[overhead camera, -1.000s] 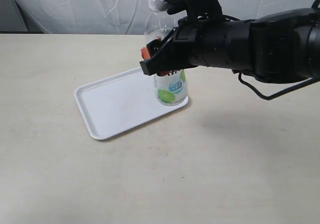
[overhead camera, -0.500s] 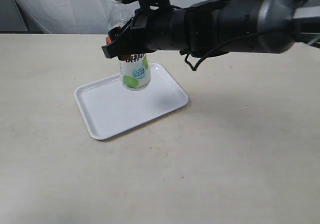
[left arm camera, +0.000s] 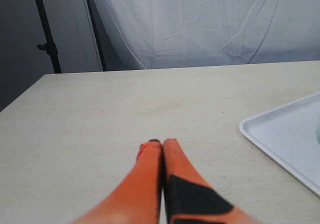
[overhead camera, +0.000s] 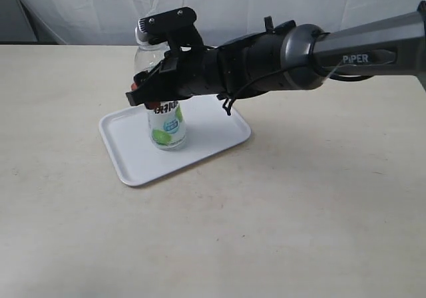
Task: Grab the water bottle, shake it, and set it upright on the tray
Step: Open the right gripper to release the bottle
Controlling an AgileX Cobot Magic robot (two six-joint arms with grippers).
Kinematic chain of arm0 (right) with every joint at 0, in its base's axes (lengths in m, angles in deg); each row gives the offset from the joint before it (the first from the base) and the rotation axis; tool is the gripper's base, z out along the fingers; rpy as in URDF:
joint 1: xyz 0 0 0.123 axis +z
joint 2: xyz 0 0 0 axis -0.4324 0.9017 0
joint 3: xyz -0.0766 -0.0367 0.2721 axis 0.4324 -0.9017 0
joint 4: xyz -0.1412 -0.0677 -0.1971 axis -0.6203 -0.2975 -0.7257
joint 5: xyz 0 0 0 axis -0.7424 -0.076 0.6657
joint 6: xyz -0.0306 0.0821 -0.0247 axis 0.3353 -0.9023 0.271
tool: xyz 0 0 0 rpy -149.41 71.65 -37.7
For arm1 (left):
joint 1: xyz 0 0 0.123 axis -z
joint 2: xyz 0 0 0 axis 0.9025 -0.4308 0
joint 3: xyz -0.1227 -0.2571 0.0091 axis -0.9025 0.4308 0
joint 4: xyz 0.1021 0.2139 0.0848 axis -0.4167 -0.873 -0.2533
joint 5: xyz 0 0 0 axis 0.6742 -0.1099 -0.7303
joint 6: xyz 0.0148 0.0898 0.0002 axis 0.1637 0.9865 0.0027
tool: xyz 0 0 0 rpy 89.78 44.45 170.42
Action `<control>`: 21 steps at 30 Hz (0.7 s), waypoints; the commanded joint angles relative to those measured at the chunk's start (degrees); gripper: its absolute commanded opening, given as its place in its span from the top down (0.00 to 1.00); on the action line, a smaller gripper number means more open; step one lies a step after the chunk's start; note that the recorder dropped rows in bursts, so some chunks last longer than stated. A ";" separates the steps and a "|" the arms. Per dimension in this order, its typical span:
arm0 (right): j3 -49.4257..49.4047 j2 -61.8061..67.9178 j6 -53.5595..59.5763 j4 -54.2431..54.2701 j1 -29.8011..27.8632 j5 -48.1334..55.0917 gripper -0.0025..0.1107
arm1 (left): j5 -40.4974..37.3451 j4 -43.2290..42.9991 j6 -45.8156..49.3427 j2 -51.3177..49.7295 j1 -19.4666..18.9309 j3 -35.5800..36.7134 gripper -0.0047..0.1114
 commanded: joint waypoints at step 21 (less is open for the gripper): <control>0.84 -18.40 0.15 -0.80 -0.09 -2.70 0.10 | 0.26 -0.19 -0.22 0.29 -0.01 0.13 0.96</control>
